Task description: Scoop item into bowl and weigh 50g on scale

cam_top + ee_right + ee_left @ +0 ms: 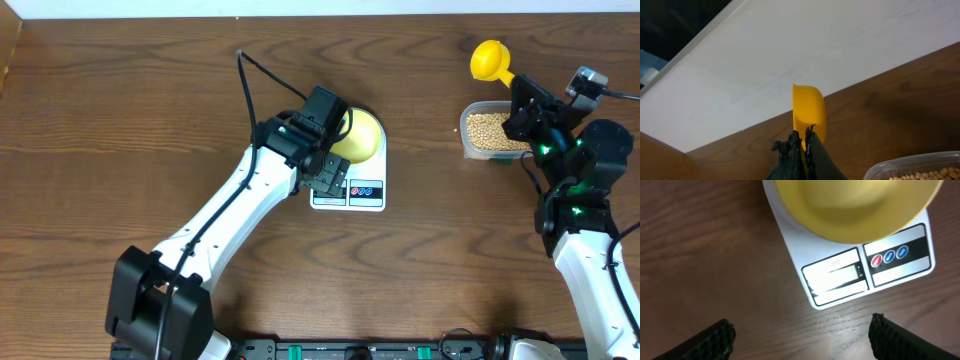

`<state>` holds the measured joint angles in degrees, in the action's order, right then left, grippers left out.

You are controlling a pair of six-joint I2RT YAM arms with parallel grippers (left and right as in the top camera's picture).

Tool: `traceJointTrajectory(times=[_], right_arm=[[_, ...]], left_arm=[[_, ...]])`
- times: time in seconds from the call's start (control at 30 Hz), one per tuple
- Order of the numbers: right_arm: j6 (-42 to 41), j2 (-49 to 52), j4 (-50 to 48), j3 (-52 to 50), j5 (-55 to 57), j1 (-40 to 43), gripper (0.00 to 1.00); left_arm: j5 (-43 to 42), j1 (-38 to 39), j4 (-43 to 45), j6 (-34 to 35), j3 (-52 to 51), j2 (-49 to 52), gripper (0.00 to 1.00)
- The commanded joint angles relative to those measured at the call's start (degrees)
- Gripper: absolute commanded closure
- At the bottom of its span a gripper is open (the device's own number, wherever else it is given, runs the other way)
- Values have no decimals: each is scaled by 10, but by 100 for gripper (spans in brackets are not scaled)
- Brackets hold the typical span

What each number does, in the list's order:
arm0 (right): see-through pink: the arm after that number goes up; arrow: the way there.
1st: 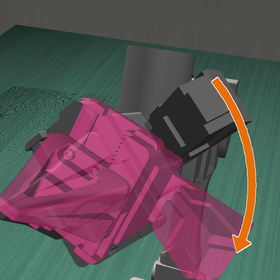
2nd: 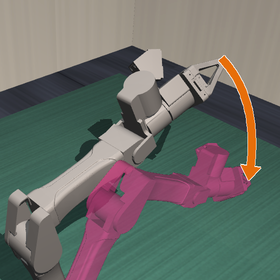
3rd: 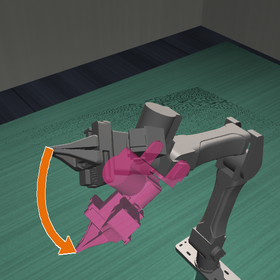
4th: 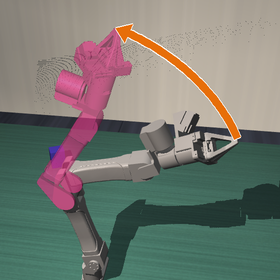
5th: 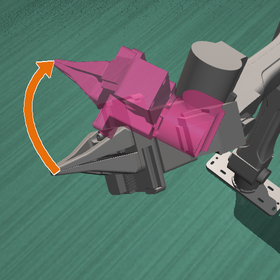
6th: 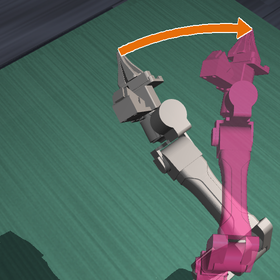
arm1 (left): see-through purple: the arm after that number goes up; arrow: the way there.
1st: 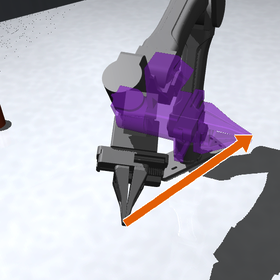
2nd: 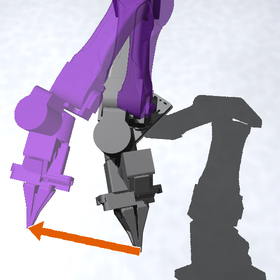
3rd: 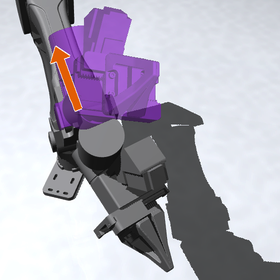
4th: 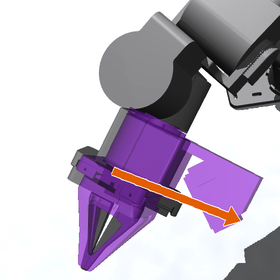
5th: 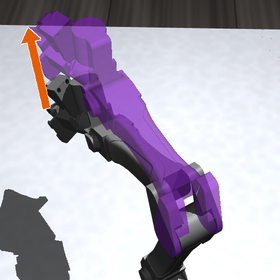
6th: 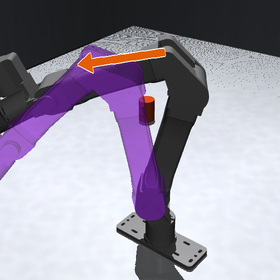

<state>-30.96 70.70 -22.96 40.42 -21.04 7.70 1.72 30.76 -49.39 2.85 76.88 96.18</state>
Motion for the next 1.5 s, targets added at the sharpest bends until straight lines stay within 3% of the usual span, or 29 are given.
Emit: traceJointTrajectory(times=[0.0, 0.43, 0.83, 1.07, 1.47], right_arm=[[13, -7, 2, 9, 1, 2, 99], [15, -7, 5, 9, 2, 2, 99], [15, -7, 5, 9, 1, 2, 99], [15, -7, 8, 9, 1, 2, 99], [15, -7, 10, 9, 1, 2, 99]], left_arm=[[9, -1, 0, 24, -7, 17, 12], [9, 12, 5, 24, -7, 72, 12], [5, 48, 31, 61, -7, 75, 12], [5, 60, 41, 122, -7, 83, 12], [5, 60, 43, 144, -7, 114, 12]])
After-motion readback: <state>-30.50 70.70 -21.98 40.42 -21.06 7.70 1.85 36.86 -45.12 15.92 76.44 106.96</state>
